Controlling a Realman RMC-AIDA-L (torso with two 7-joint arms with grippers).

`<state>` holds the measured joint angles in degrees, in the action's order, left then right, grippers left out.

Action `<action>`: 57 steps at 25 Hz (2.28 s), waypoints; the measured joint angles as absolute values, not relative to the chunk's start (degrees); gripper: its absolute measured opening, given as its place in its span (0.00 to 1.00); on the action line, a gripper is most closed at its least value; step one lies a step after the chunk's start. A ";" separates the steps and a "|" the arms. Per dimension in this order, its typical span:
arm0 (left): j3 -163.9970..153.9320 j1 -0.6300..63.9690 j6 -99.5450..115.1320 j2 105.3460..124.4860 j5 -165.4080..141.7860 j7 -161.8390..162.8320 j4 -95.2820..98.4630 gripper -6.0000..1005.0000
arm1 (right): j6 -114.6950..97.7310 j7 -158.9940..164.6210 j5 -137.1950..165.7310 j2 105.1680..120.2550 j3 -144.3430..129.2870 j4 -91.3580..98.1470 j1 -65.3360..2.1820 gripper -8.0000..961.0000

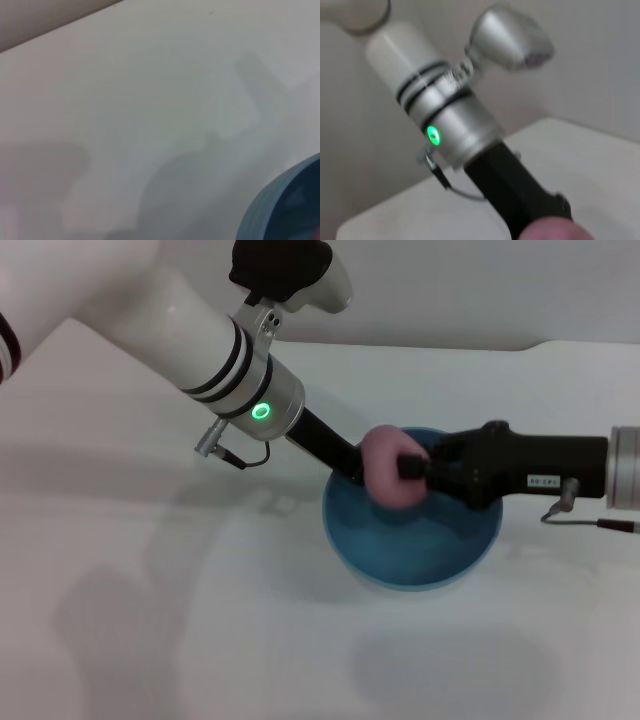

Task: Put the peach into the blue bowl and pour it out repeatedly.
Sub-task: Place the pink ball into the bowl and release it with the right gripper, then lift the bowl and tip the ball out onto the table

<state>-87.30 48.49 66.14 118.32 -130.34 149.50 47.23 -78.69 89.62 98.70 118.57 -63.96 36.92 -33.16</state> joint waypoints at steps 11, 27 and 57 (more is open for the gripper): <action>-87.72 49.28 66.18 118.30 -130.31 149.59 47.11 0.00 | -76.43 95.52 101.71 118.54 -66.23 39.37 -33.26 0.31; -87.72 49.92 64.61 118.18 -130.64 150.80 47.42 0.01 | -83.88 97.46 102.27 118.73 -61.87 47.15 -26.92 0.42; -107.36 38.60 12.78 118.41 -126.72 150.22 45.83 0.00 | -78.38 115.44 120.21 114.58 -33.63 37.71 -24.13 0.44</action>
<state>-107.36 38.60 12.78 118.41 -126.72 150.22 45.83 -78.38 115.44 120.21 114.58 -33.63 37.71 -24.13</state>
